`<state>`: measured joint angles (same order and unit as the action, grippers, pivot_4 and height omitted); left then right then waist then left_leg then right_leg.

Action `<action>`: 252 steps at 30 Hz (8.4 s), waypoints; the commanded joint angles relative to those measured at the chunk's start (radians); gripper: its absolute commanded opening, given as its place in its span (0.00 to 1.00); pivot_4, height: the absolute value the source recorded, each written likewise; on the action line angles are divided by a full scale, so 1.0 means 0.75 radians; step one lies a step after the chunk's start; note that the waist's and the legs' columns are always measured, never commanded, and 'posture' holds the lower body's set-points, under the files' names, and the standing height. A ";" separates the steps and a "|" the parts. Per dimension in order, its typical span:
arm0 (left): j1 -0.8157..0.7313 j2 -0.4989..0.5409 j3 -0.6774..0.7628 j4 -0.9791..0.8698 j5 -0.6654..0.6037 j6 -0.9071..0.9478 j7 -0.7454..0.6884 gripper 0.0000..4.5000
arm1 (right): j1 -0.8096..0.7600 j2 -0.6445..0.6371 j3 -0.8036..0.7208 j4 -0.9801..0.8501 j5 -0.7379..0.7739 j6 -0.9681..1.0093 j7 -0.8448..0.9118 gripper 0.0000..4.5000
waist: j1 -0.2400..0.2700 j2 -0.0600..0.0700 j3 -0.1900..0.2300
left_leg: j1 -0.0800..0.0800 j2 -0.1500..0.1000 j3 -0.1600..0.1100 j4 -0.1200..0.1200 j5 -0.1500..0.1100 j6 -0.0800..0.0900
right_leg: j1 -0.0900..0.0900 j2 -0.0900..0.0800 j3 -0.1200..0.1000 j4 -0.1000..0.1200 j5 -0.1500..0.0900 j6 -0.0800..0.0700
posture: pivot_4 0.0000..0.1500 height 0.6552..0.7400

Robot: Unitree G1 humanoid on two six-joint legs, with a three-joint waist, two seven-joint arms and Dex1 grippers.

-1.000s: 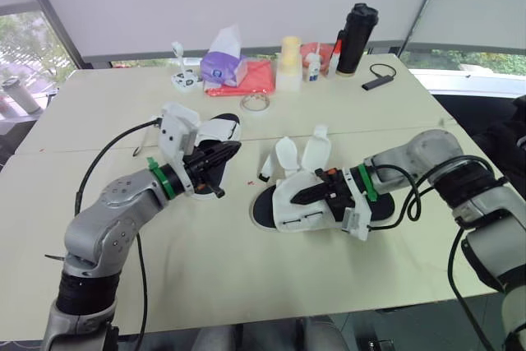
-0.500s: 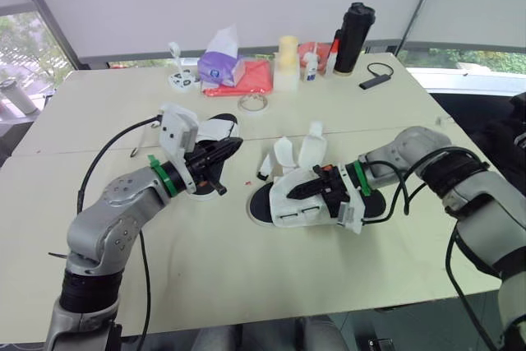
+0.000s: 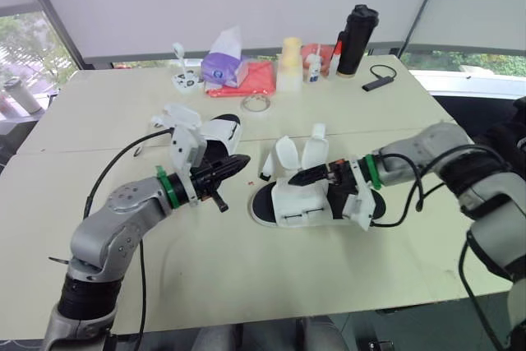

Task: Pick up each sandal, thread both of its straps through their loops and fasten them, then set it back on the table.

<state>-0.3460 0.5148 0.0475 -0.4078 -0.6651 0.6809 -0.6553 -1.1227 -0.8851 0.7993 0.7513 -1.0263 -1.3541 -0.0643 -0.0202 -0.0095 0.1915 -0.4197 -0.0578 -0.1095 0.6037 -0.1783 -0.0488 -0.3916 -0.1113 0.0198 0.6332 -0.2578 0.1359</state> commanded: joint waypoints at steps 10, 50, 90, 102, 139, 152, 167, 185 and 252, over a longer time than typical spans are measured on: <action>-0.028 0.059 -0.183 0.285 0.163 -0.240 -0.378 0.00 | 0.498 -0.470 -0.292 -0.840 1.635 1.090 1.269 0.98 | -0.011 0.002 0.000 | 0.004 0.003 0.000 -0.007 -0.001 0.002 | -0.002 -0.002 0.003 -0.001 -0.001 -0.002 | 1.00 1.00; -0.238 -0.257 -0.454 0.908 0.607 -0.652 -0.630 0.00 | 0.308 0.376 -1.325 -0.770 2.356 3.652 0.675 0.98 | 0.010 0.001 -0.001 | -0.010 0.000 0.003 -0.005 -0.001 0.004 | -0.011 -0.004 -0.003 -0.001 0.003 0.005 | 1.00 1.00; -0.202 -0.289 -0.437 0.868 0.622 -0.657 -0.592 0.00 | -0.200 0.582 -1.593 0.042 2.329 3.358 0.822 0.98 | 0.003 0.002 -0.002 | -0.009 0.000 0.002 -0.005 -0.001 0.004 | -0.011 -0.002 -0.004 0.001 0.004 0.007 | 1.00 1.00; -0.205 -0.298 -0.432 0.873 0.621 -0.660 -0.584 0.00 | -0.141 0.589 -1.545 -0.106 2.332 3.402 0.880 0.01 | 0.004 0.002 -0.002 | -0.009 0.000 0.002 -0.005 -0.001 0.004 | -0.011 -0.002 -0.004 0.001 0.004 0.007 | 1.00 1.00; -0.237 -0.286 -0.422 0.918 0.621 -0.638 -0.623 0.00 | 1.283 -0.265 -0.888 -1.634 1.514 1.619 1.854 0.99 | 0.018 0.001 -0.002 | -0.008 0.001 0.000 0.005 -0.004 0.005 | -0.002 -0.005 -0.008 -0.005 -0.001 0.004 | 1.00 1.00; -0.247 -0.306 -0.425 0.938 0.626 -0.656 -0.614 0.00 | 1.261 -0.331 -1.162 -1.672 2.531 3.099 1.595 0.99 | 0.037 0.001 -0.002 | -0.009 0.003 -0.004 0.010 -0.006 0.009 | -0.001 -0.009 -0.007 -0.005 -0.001 0.003 | 1.00 1.00; -0.231 -0.313 -0.424 0.932 0.628 -0.662 -0.607 0.00 | 1.076 0.148 -1.224 -1.463 2.958 3.759 0.996 0.99 | 0.045 0.000 -0.002 | -0.013 0.001 -0.001 0.010 -0.006 0.010 | -0.002 -0.009 -0.009 -0.007 -0.001 0.003 | 1.00 1.00; -0.226 -0.306 -0.422 0.920 0.626 -0.656 -0.602 0.00 | 1.073 0.432 -1.268 -1.387 2.999 3.840 0.726 0.81 | 0.042 0.001 -0.002 | -0.013 0.000 -0.001 0.010 -0.006 0.010 | -0.003 -0.008 -0.009 -0.006 -0.001 0.004 | 1.00 1.00; -0.216 -0.370 -0.438 0.920 0.659 -0.712 -0.556 0.00 | 0.156 0.138 -0.596 -0.655 2.122 3.374 2.015 0.01 | 0.039 0.001 -0.002 | -0.028 -0.003 -0.002 0.012 -0.006 0.009 | -0.020 -0.008 -0.010 -0.003 0.004 0.012 | 1.00 1.00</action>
<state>-0.5157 0.2355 -0.2639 0.2813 -0.1839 0.1482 -1.0768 -0.9975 -0.7841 0.3794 0.2829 0.5616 1.1724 1.4472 0.0092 -0.0086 0.1904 -0.4410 -0.0604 -0.1107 0.6123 -0.1830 -0.0418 -0.4066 -0.1171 0.0119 0.6308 -0.2552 0.1446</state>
